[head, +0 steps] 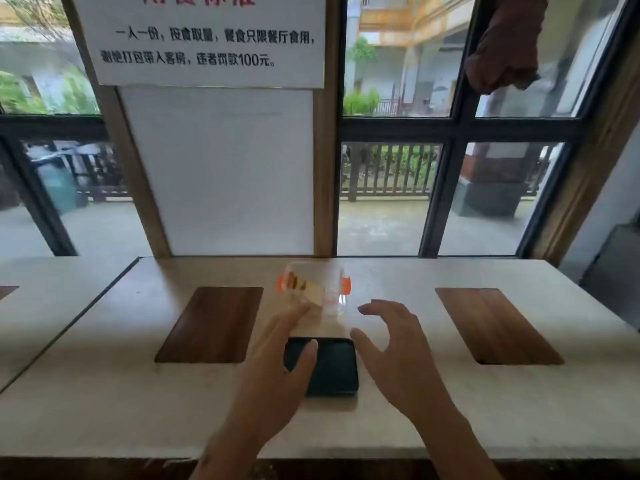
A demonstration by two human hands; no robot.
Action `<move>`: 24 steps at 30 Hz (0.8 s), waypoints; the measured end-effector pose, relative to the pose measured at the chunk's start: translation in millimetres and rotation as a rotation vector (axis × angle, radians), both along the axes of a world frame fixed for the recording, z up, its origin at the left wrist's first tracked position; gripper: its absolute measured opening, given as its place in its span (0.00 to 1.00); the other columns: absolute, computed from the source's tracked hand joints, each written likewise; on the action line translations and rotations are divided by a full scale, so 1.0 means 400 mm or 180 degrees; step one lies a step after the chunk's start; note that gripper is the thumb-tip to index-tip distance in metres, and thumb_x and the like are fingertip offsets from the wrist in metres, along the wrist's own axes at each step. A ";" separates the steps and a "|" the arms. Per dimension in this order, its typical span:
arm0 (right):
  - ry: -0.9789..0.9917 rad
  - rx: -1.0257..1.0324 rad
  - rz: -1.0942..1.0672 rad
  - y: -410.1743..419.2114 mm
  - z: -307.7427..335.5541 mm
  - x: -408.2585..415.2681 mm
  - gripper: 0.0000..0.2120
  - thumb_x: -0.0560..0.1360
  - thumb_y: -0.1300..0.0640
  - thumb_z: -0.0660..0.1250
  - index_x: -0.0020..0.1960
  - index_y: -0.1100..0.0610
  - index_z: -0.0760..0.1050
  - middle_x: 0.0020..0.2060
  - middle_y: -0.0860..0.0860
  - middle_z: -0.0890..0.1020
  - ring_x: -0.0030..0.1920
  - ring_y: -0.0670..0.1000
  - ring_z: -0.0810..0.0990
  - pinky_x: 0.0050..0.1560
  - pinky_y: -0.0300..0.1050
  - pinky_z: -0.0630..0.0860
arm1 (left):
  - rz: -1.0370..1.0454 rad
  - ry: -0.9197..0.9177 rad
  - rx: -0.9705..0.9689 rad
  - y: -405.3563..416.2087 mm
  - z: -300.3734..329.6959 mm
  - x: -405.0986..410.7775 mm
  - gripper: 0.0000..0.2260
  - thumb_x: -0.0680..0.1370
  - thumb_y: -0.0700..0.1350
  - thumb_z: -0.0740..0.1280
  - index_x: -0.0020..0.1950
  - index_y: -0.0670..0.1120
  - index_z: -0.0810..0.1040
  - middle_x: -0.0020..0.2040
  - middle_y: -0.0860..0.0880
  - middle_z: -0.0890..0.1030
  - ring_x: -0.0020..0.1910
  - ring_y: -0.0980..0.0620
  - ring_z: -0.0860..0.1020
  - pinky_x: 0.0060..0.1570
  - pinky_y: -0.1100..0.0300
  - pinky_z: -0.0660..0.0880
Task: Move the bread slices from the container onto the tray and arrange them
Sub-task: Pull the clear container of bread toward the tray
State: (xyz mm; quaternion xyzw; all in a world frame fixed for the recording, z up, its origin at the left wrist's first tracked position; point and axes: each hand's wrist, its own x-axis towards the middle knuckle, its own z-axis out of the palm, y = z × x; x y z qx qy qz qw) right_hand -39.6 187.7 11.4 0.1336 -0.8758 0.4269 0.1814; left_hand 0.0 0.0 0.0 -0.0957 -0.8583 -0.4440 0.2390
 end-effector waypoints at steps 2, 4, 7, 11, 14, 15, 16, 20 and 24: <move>-0.0254 -0.0088 0.0006 0.015 -0.040 -0.006 0.13 0.76 0.50 0.71 0.58 0.41 0.73 0.58 0.39 0.76 0.59 0.41 0.72 0.54 0.25 0.63 | 0.0213 -0.0132 0.0117 0.012 -0.034 0.000 0.20 0.77 0.51 0.65 0.67 0.65 0.67 0.61 0.67 0.73 0.61 0.61 0.73 0.57 0.60 0.73; -0.0496 -0.0119 0.0028 0.024 -0.085 -0.011 0.12 0.77 0.51 0.70 0.59 0.44 0.75 0.56 0.41 0.77 0.57 0.43 0.75 0.52 0.27 0.67 | 0.0360 -0.0281 0.0092 0.015 -0.076 0.006 0.20 0.77 0.50 0.66 0.67 0.64 0.67 0.59 0.66 0.73 0.59 0.61 0.73 0.55 0.61 0.73; -0.0770 -0.0173 0.0088 0.008 -0.142 -0.044 0.12 0.78 0.51 0.69 0.61 0.48 0.76 0.56 0.42 0.77 0.57 0.43 0.76 0.58 0.36 0.74 | 0.0440 -0.0516 -0.0205 0.003 -0.125 -0.019 0.21 0.77 0.51 0.65 0.69 0.61 0.66 0.59 0.66 0.72 0.59 0.64 0.71 0.56 0.65 0.71; -0.0932 -0.0109 0.0216 -0.028 -0.190 -0.117 0.13 0.78 0.50 0.68 0.62 0.48 0.77 0.56 0.41 0.77 0.56 0.42 0.76 0.58 0.40 0.77 | 0.0459 -0.0827 -0.0516 -0.043 -0.173 -0.087 0.24 0.77 0.51 0.66 0.72 0.58 0.62 0.59 0.64 0.68 0.57 0.66 0.69 0.55 0.68 0.68; -0.1123 -0.0040 0.0305 -0.057 -0.239 -0.181 0.12 0.78 0.49 0.68 0.62 0.46 0.75 0.55 0.41 0.78 0.54 0.40 0.77 0.51 0.30 0.75 | 0.0397 -0.1102 -0.0559 -0.080 -0.220 -0.153 0.25 0.77 0.51 0.66 0.72 0.58 0.62 0.57 0.64 0.69 0.56 0.63 0.70 0.55 0.64 0.72; -0.1190 -0.0004 0.0307 -0.069 -0.257 -0.205 0.12 0.78 0.49 0.68 0.61 0.46 0.75 0.55 0.41 0.78 0.54 0.39 0.76 0.48 0.28 0.74 | 0.0353 -0.1167 -0.0544 -0.093 -0.239 -0.181 0.24 0.77 0.51 0.66 0.72 0.58 0.62 0.56 0.66 0.68 0.56 0.63 0.71 0.55 0.63 0.72; -0.1267 0.0026 0.0290 -0.079 -0.271 -0.230 0.12 0.78 0.49 0.68 0.61 0.45 0.75 0.54 0.40 0.78 0.54 0.39 0.76 0.47 0.27 0.74 | 0.0313 -0.1257 -0.0509 -0.108 -0.256 -0.212 0.24 0.77 0.51 0.66 0.72 0.58 0.63 0.55 0.68 0.67 0.56 0.63 0.71 0.55 0.63 0.72; -0.1613 0.0074 0.0195 -0.127 -0.318 -0.332 0.11 0.78 0.50 0.68 0.60 0.46 0.75 0.53 0.41 0.78 0.54 0.40 0.77 0.54 0.37 0.78 | 0.0071 -0.1513 -0.0364 -0.166 -0.312 -0.346 0.24 0.78 0.51 0.66 0.72 0.56 0.64 0.58 0.63 0.70 0.57 0.61 0.71 0.58 0.60 0.73; -0.2233 0.0015 0.0344 -0.169 -0.347 -0.407 0.09 0.78 0.48 0.68 0.58 0.45 0.77 0.50 0.40 0.82 0.49 0.36 0.80 0.48 0.30 0.77 | -0.0192 -0.1724 -0.0394 -0.220 -0.343 -0.448 0.24 0.78 0.51 0.66 0.72 0.58 0.64 0.61 0.62 0.71 0.56 0.63 0.71 0.57 0.63 0.71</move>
